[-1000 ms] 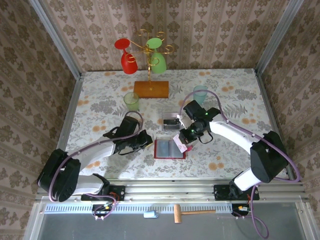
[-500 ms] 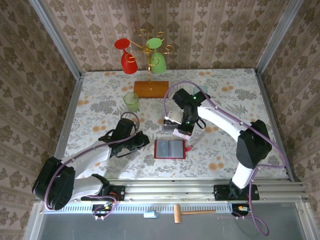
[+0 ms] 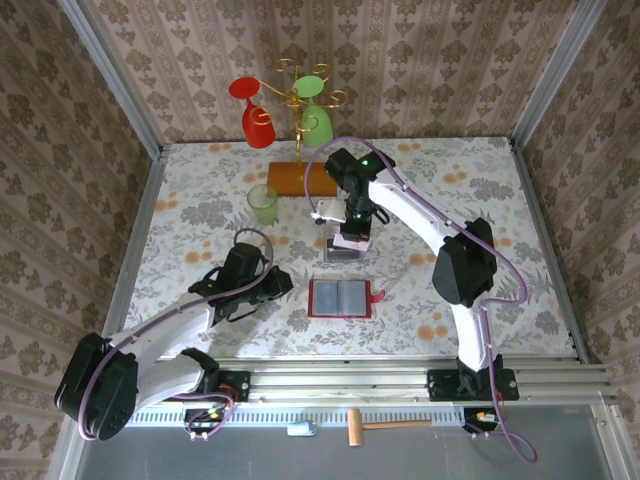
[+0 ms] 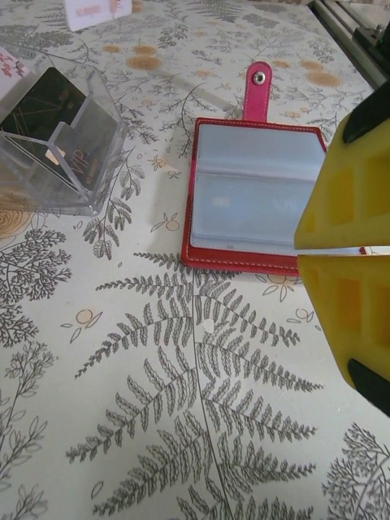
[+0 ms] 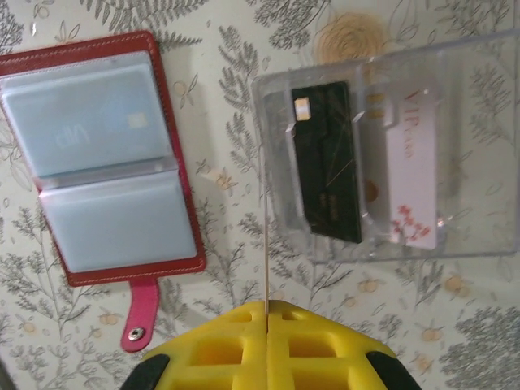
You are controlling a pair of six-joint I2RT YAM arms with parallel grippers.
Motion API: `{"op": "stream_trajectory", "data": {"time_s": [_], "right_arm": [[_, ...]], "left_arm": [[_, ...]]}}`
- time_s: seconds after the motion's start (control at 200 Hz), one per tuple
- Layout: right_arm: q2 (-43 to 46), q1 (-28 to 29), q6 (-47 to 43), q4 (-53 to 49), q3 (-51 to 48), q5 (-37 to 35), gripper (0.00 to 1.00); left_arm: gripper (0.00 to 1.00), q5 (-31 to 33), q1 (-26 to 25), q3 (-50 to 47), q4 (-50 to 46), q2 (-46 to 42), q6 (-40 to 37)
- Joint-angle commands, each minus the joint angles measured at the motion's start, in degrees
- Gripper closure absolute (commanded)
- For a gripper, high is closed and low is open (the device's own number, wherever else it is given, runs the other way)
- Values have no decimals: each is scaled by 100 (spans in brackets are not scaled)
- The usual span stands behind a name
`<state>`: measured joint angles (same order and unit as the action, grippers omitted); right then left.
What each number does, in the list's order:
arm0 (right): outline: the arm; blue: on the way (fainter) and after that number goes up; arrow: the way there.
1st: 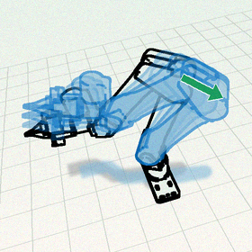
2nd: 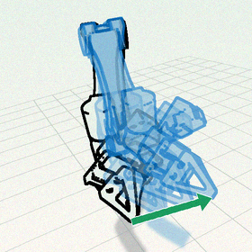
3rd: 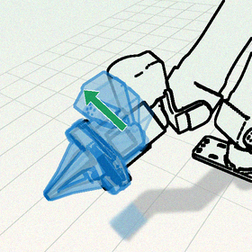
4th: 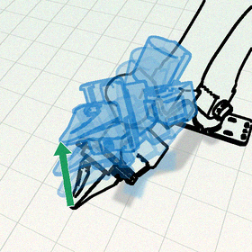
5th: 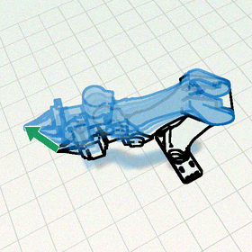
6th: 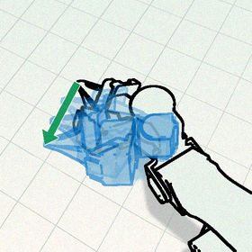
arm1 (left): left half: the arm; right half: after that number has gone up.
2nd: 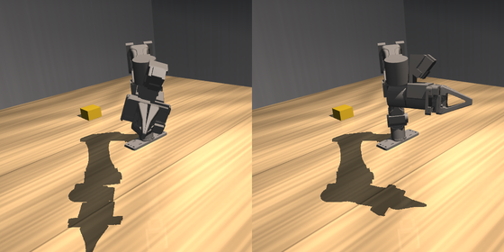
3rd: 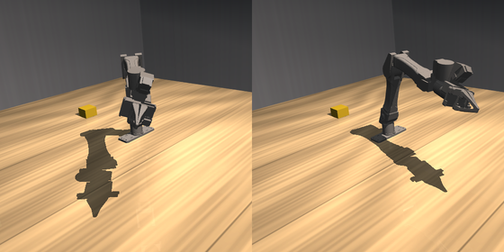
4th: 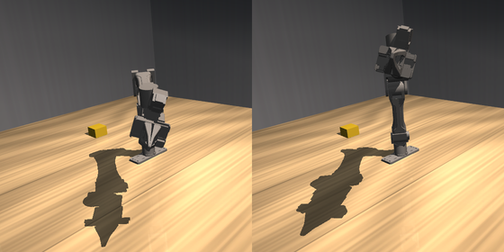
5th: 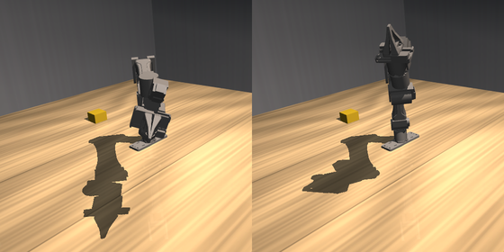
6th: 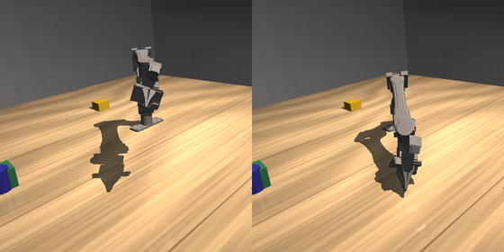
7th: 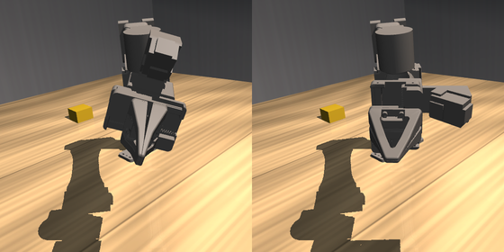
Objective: Take the credit cards out of the card holder
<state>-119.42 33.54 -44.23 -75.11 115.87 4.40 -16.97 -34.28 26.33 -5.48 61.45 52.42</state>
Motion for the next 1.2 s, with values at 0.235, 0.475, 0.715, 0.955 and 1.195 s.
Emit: {"op": "stream_trajectory", "data": {"time_s": [0.235,0.475,0.715,0.955,1.195], "right_arm": [[-1372,-155,-526,-1361,2329,-124,100],[-1885,-164,-706,-1450,3059,-237,100],[-2065,-199,-780,-1270,3138,-378,100],[-2232,-225,-859,-1234,3168,-416,100],[-2426,-254,-877,-1244,3128,-320,100]], "left_arm": [[89,399,62,-338,241,-667,-179],[88,222,172,-356,264,-617,-145],[88,69,312,-356,297,-465,-13],[87,-213,431,-163,-18,3,-60],[89,-640,471,83,-27,677,-244]]}}
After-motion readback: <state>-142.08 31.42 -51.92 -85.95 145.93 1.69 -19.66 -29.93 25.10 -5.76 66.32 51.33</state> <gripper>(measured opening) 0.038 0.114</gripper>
